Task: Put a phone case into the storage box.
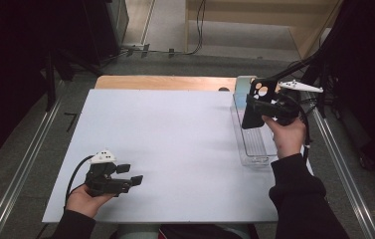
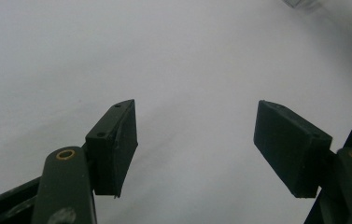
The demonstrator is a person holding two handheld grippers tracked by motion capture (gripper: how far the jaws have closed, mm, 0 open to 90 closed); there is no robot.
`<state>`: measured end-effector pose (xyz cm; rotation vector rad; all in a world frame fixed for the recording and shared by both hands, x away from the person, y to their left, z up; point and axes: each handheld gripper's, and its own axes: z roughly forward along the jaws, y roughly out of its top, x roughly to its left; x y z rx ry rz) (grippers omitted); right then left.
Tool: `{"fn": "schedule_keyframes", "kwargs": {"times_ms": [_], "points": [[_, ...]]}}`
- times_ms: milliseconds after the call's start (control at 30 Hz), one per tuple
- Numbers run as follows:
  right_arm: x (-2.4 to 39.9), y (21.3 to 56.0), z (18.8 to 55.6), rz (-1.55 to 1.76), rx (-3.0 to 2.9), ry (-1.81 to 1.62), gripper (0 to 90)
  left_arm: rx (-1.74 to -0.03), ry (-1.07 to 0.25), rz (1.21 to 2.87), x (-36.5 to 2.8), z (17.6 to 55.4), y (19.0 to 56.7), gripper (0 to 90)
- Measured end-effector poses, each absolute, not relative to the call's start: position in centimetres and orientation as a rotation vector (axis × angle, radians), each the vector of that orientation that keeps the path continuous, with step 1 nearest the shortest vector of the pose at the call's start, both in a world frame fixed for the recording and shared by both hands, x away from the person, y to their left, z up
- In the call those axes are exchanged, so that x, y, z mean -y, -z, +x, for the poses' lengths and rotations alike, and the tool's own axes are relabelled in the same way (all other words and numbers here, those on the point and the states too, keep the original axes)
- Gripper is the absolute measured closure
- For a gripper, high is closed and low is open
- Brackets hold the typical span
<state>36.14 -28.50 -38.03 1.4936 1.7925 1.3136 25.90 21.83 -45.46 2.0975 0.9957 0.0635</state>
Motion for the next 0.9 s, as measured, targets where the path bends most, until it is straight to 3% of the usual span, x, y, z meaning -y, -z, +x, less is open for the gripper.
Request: {"fn": "schedule_keyframes", "kwargs": {"times_ms": [900], "points": [[28.4, 41.9, 42.9, 1.6, -1.678, -1.19, 13.1, -1.003, -0.077, 2.069, -21.9, 25.9, 45.1, 31.1]]}}
